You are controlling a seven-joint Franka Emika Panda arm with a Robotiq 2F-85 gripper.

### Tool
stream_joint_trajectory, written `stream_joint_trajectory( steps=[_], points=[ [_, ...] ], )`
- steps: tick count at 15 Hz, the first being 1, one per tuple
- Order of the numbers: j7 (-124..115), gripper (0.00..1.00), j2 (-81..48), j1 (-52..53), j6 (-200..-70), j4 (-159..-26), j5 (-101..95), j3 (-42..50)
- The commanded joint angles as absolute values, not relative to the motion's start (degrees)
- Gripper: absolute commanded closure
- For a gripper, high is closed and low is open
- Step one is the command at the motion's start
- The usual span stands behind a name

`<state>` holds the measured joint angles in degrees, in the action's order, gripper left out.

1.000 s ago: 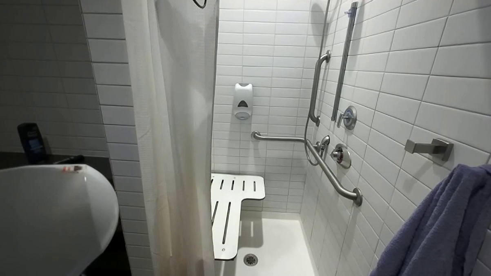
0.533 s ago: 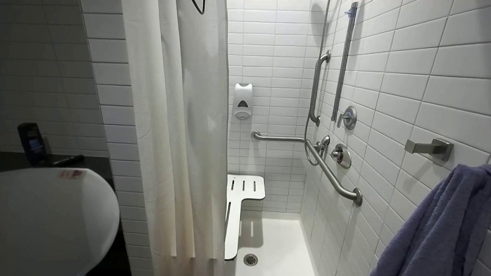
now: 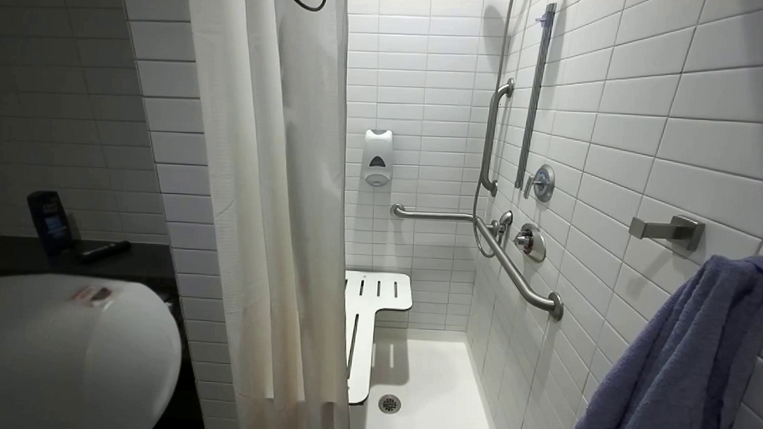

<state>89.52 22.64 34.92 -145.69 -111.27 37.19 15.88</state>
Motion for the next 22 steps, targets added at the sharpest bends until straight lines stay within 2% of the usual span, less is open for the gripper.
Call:
stream_joint_trajectory(
  steps=[1,7,13,14,15,19,22],
  points=[
    [87.34,0.0,20.93,28.74,-155.81,-112.48,41.0,8.98],
    [81.76,0.0,18.45,25.52,-176.78,-115.51,37.9,3.47],
    [71.91,0.0,14.33,12.53,-195.77,-118.25,34.71,-7.21],
    [62.48,0.0,13.74,11.04,-199.42,-119.57,25.91,-7.25],
    [70.35,0.0,12.78,8.83,-202.13,-118.25,34.83,-10.52],
    [69.85,0.0,13.89,-5.74,-198.79,-113.72,38.36,-21.24],
    [68.6,0.0,14.85,-11.41,-198.42,-113.17,39.94,-26.8]
  ],
)
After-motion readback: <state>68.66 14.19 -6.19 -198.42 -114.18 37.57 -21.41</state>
